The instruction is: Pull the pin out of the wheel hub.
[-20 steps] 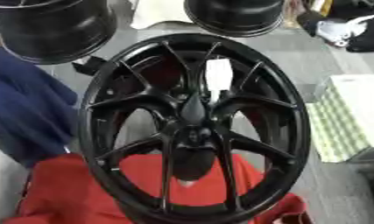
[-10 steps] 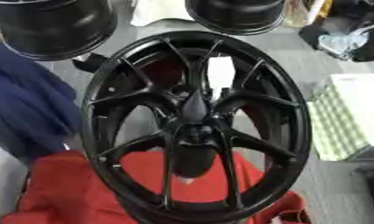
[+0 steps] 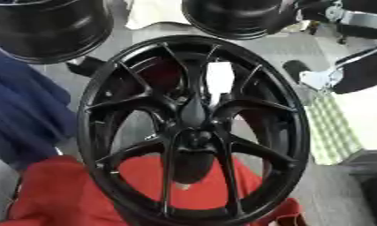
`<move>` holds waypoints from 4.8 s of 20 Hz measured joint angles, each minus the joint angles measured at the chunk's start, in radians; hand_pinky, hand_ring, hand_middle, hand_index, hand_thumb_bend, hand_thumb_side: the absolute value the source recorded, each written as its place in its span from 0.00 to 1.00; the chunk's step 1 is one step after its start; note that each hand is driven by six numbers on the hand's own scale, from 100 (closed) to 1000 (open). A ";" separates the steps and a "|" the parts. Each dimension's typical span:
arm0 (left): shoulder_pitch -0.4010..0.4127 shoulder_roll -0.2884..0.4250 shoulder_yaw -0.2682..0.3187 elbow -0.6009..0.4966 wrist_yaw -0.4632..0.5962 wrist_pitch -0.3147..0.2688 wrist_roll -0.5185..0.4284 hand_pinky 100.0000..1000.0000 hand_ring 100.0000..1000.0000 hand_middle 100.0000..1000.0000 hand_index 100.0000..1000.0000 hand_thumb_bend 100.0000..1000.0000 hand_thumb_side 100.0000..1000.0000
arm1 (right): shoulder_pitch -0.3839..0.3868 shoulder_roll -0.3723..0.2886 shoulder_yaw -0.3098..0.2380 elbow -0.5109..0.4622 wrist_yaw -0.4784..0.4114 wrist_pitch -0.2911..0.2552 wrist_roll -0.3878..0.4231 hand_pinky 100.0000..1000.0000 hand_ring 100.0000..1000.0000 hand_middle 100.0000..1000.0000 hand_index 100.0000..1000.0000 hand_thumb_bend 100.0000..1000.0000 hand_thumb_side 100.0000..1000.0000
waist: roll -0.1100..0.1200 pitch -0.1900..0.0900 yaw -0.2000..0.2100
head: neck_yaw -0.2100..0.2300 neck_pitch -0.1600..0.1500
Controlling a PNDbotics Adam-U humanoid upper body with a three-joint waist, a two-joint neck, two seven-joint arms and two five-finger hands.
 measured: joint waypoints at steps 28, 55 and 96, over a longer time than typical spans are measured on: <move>0.005 0.016 -0.012 -0.001 -0.006 0.006 -0.011 0.73 0.74 0.78 0.84 0.56 0.66 | -0.257 0.097 0.156 -0.005 -0.125 0.298 0.235 0.84 0.83 0.78 0.90 0.19 0.26 | -0.016 0.000 0.000 | -0.005 0.030; 0.004 0.016 -0.011 0.000 -0.006 0.006 -0.011 0.72 0.74 0.78 0.84 0.56 0.66 | -0.350 0.223 0.229 0.107 0.009 0.460 0.177 0.85 0.88 0.85 0.90 0.23 0.28 | -0.036 0.032 0.019 | -0.030 0.081; -0.002 -0.003 -0.011 -0.001 -0.007 0.008 -0.008 0.72 0.73 0.79 0.84 0.54 0.67 | -0.350 0.255 0.238 0.204 0.040 0.413 0.192 0.85 0.88 0.84 0.88 0.29 0.18 | -0.034 0.088 0.030 | -0.048 0.059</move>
